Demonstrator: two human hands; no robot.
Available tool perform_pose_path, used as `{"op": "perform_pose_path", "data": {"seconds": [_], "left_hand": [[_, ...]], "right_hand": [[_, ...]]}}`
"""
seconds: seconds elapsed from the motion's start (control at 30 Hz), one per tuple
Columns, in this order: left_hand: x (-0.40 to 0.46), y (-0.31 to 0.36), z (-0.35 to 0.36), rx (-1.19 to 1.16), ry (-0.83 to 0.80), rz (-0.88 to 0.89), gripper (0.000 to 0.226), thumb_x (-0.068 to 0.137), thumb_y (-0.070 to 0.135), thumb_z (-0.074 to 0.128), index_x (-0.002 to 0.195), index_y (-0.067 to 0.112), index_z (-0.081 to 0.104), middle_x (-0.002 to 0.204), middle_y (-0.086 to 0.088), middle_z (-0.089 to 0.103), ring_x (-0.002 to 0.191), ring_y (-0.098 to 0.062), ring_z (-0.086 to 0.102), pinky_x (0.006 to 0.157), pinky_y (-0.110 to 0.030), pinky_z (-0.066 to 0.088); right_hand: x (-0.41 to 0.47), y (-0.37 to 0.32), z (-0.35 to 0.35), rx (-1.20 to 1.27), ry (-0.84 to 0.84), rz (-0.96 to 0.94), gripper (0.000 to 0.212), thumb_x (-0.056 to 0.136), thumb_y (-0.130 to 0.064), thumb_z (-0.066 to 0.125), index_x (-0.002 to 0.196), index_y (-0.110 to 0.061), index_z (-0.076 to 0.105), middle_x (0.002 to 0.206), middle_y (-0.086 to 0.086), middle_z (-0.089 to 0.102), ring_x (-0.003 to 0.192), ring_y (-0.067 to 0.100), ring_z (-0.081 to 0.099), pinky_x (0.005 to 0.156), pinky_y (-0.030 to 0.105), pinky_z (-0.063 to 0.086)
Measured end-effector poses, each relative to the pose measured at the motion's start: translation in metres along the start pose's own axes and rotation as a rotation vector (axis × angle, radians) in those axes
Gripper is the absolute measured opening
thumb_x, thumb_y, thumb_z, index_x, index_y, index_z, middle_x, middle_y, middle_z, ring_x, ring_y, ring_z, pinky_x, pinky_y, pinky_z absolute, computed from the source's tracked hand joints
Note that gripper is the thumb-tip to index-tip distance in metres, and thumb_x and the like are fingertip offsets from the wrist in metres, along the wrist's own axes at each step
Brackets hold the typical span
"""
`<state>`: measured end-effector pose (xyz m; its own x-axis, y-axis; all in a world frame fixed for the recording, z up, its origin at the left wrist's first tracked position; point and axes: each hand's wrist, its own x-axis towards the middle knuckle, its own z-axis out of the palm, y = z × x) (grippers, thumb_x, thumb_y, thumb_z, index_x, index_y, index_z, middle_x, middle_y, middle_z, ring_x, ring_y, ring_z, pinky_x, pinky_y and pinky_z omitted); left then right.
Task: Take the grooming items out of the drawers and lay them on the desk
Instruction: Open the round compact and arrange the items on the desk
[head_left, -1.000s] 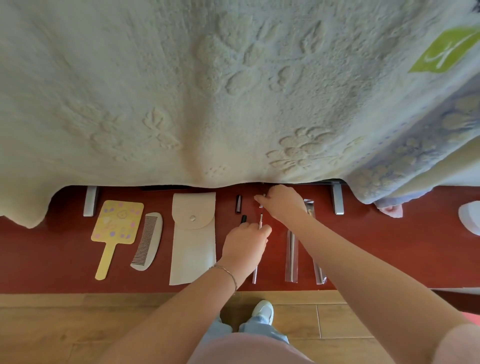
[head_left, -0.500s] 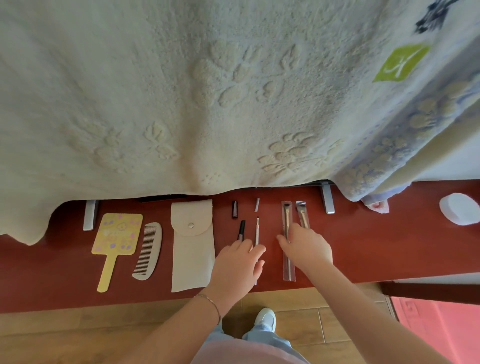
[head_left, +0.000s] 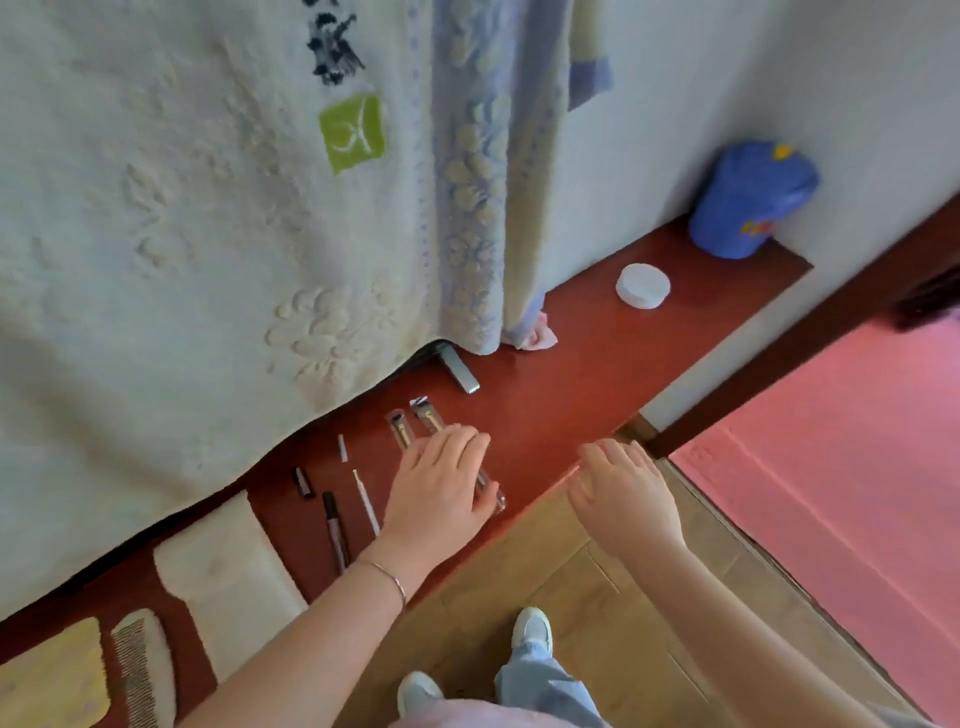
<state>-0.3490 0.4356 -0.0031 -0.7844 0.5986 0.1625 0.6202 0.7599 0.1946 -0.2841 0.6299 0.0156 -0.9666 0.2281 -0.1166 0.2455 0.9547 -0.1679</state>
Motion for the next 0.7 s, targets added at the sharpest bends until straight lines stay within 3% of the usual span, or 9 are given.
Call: {"op": "perform_pose_path", "data": {"seconds": [0.37, 0.6, 0.7], "left_hand": [[0.073, 0.091, 0.024, -0.027, -0.059, 0.177, 0.052, 0.078, 0.044, 0.041, 0.114, 0.013, 0.061, 0.116, -0.001, 0.063, 0.112, -0.018, 0.056, 0.088, -0.036, 0.046], [0.103, 0.129, 0.037, 0.033, -0.072, 0.153, 0.049, 0.078, 0.044, 0.046, 0.114, 0.014, 0.061, 0.115, 0.0, 0.064, 0.109, -0.017, 0.058, 0.087, -0.035, 0.048], [0.115, 0.137, 0.042, 0.056, -0.059, 0.1, 0.055, 0.078, 0.047, 0.039, 0.115, 0.013, 0.061, 0.114, -0.001, 0.064, 0.108, -0.018, 0.059, 0.087, -0.036, 0.048]], "right_hand": [[-0.06, 0.12, -0.013, 0.025, 0.059, 0.279, 0.042, 0.088, -0.032, 0.054, 0.126, -0.012, 0.052, 0.134, 0.004, 0.052, 0.132, 0.023, 0.039, 0.115, 0.033, 0.011], [-0.054, 0.177, -0.02, 0.034, 0.036, 0.243, 0.049, 0.087, -0.032, 0.056, 0.13, -0.01, 0.05, 0.136, 0.006, 0.051, 0.133, 0.024, 0.04, 0.114, 0.034, 0.014], [-0.047, 0.199, -0.027, 0.01, 0.034, 0.204, 0.054, 0.085, -0.032, 0.059, 0.133, -0.009, 0.048, 0.136, 0.007, 0.052, 0.132, 0.024, 0.042, 0.113, 0.034, 0.019]]}}
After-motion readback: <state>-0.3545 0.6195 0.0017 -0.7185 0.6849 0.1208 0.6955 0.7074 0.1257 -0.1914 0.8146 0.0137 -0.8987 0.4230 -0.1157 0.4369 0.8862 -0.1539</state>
